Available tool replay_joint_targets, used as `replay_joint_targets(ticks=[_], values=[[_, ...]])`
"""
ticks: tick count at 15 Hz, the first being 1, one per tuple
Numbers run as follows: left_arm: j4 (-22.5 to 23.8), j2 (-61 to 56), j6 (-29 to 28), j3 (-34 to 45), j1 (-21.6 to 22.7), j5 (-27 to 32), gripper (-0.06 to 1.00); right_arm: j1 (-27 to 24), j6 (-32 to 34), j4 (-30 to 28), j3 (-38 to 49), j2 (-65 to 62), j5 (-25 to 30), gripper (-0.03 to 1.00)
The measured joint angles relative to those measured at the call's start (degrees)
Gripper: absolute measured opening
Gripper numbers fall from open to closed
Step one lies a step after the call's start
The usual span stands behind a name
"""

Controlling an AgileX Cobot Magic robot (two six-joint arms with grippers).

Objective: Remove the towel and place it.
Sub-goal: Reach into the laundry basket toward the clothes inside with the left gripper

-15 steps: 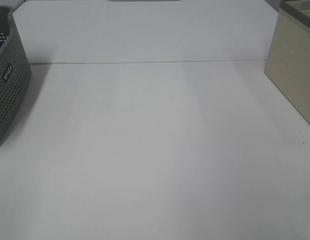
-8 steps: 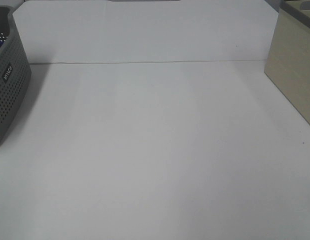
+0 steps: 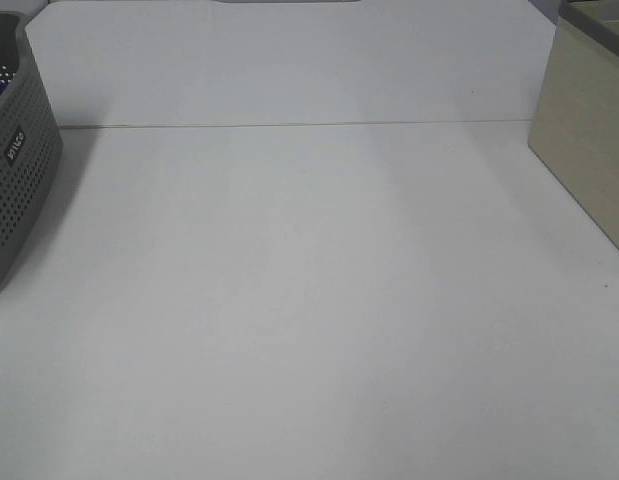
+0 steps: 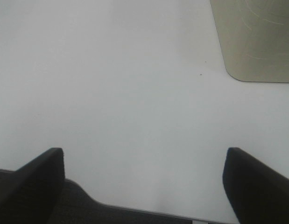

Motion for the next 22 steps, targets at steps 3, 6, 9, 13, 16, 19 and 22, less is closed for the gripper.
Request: replay_joint_targets(ticks=[3,6,9,13,16,19,22], values=[[0.0,0.0,0.0,0.0,0.0,0.0,0.99,0.0,0.0,0.0,0.0,0.0,0.0,0.89],[0.1,7.4,5.8,-7.3,0.0,1.3,0.99,0.0,0.0,0.1,0.0,0.0,0.0,0.89],[0.6,20.8,10.0,-13.7,0.0,-2.6,0.99,0.0,0.0,0.1,0.0,0.0,0.0,0.89],[3.7,52.7,21.4,-31.0,0.0,-9.0,0.99,0.0,0.0,0.1,0.0,0.0,0.0,0.89],[3.8,68.1,29.7,-43.7,0.0,-5.7,0.99,0.0,0.0,0.1,0.0,0.0,0.0,0.89],[4.9,81.4,39.2,-58.4,0.0,2.1,0.99,0.0,0.0,0.1,0.0,0.0,0.0,0.89],[15.9,90.0,46.9,-64.3,0.5,7.2,0.99,0.0,0.0,0.1,0.0,0.0,0.0,0.89]])
